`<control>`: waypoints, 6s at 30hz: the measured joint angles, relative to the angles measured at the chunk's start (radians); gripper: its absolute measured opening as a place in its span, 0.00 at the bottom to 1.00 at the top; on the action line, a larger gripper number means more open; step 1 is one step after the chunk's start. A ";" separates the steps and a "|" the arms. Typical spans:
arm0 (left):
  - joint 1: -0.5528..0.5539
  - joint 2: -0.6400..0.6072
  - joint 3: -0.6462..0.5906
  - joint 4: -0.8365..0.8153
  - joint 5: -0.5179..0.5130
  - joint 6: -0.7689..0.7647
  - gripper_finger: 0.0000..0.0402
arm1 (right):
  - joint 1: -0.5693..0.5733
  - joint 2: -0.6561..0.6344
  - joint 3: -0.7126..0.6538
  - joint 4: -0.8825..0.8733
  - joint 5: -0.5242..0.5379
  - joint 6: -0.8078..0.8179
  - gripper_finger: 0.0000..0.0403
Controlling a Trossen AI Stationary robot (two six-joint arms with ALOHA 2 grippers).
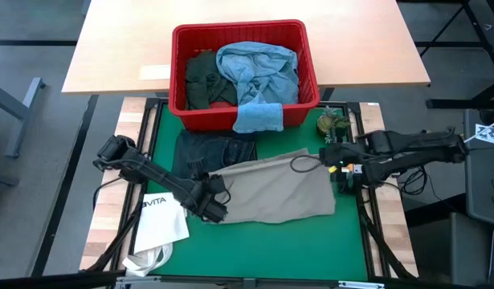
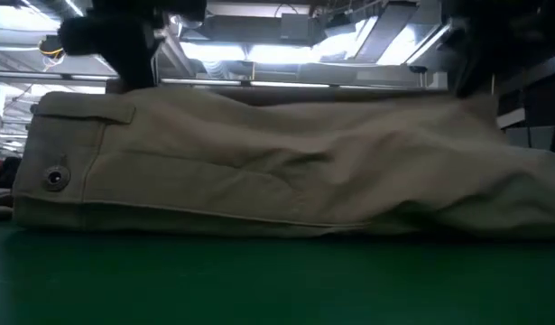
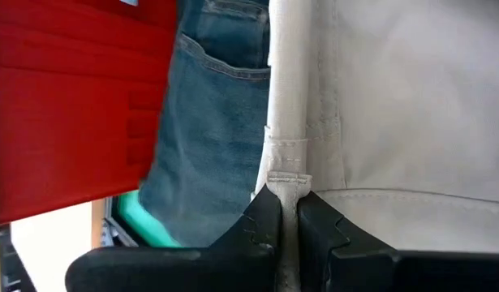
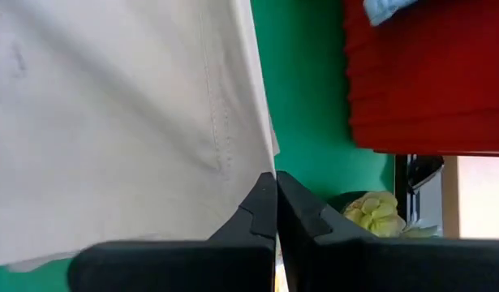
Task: Fold Laundry from Bin
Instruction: Fold the brown shorts
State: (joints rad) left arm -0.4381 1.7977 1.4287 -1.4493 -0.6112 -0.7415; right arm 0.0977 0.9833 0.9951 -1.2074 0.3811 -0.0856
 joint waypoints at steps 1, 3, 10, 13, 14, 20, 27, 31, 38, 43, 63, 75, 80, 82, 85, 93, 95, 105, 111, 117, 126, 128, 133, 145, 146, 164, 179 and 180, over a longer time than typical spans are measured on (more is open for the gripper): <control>0.006 0.000 -0.014 0.018 0.006 0.008 0.02 | -0.026 0.000 -0.023 0.021 -0.007 -0.026 0.00; 0.016 0.000 -0.036 0.036 0.019 0.015 0.02 | -0.069 0.006 -0.068 0.072 -0.012 -0.080 0.00; 0.017 0.000 -0.064 0.031 0.031 0.013 0.07 | -0.146 0.032 -0.173 0.232 -0.016 -0.201 0.00; 0.017 0.000 -0.065 0.012 0.040 0.012 0.11 | -0.154 0.044 -0.180 0.256 -0.002 -0.253 0.00; 0.017 0.000 -0.066 0.011 0.040 0.012 0.12 | -0.154 0.049 -0.180 0.257 0.007 -0.265 0.00; 0.016 0.000 -0.066 0.007 0.052 0.011 0.20 | -0.151 0.075 -0.181 0.252 0.045 -0.282 0.05; 0.016 0.000 -0.066 0.012 0.048 0.011 0.32 | -0.151 0.107 -0.181 0.255 0.085 -0.286 0.19; 0.016 0.000 -0.065 -0.039 0.021 -0.049 0.36 | -0.151 0.113 -0.181 0.264 0.175 -0.287 0.30; 0.009 -0.015 -0.009 -0.120 0.040 -0.064 0.32 | -0.151 0.114 -0.177 0.284 0.145 -0.286 0.37; 0.004 -0.022 0.076 -0.121 0.020 -0.035 0.27 | -0.151 0.114 -0.146 0.323 0.038 -0.286 0.38; 0.018 -0.024 0.055 0.474 -0.004 0.096 0.15 | -0.150 0.272 -0.167 0.806 -0.229 -0.253 0.38; 0.085 -0.023 -0.229 0.466 0.001 0.033 0.12 | -0.160 0.553 -0.167 0.785 0.108 -0.260 0.38; 0.101 -0.023 -0.304 0.465 0.032 -0.017 0.10 | -0.212 0.640 -0.167 0.743 0.150 -0.260 0.38; 0.100 -0.023 -0.314 0.465 0.044 -0.020 0.09 | -0.231 0.660 -0.167 0.725 0.150 -0.260 0.38; 0.095 -0.024 -0.315 0.460 0.045 -0.019 0.08 | -0.256 0.673 -0.167 0.691 0.150 -0.260 0.38; 0.095 -0.046 -0.281 0.419 0.058 -0.015 0.05 | -0.288 0.669 -0.109 0.502 0.143 -0.251 0.38; 0.095 -0.050 -0.241 0.400 0.060 -0.015 0.05 | -0.288 0.669 -0.068 0.418 0.143 -0.237 0.38; 0.059 -0.050 -0.017 0.398 0.138 0.045 0.05 | -0.122 0.669 0.151 0.179 0.105 -0.153 0.38; -0.039 -0.050 -0.006 0.542 0.237 0.043 0.05 | 0.080 0.668 0.181 0.187 0.104 -0.056 0.38; -0.142 -0.033 -0.042 0.647 0.226 0.023 0.05 | 0.247 0.668 0.122 0.196 0.137 0.124 0.38; -0.209 -0.031 -0.251 0.715 0.165 -0.219 0.05 | 0.364 0.668 -0.029 0.240 0.166 0.404 0.38; -0.212 -0.031 -0.310 0.766 0.182 -0.251 0.05 | 0.375 0.668 -0.076 0.283 0.160 0.434 0.38; -0.217 -0.031 -0.413 0.859 0.255 -0.300 0.05 | 0.373 0.669 -0.193 0.401 0.124 0.483 0.38; -0.244 -0.043 -0.428 0.913 0.352 -0.296 0.05 | 0.374 0.667 -0.251 0.403 0.122 0.557 0.38; -0.244 -0.043 -0.417 0.904 0.358 -0.295 0.05 | 0.373 0.668 -0.237 0.383 0.114 0.547 0.38; -0.245 -0.042 -0.254 0.903 0.340 -0.164 0.05 | 0.467 0.672 0.103 0.107 0.131 0.497 0.38; -0.250 -0.039 -0.255 0.861 0.200 -0.169 0.05 | 0.485 0.671 -0.045 0.404 0.107 0.500 0.38; -0.250 -0.038 -0.262 0.862 0.184 -0.173 0.05 | 0.485 0.671 -0.053 0.403 0.103 0.500 0.38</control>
State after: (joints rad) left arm -0.6884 1.7597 1.1664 -0.5878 -0.4272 -0.9141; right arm 0.5827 1.6543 0.9419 -0.8040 0.4837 0.4149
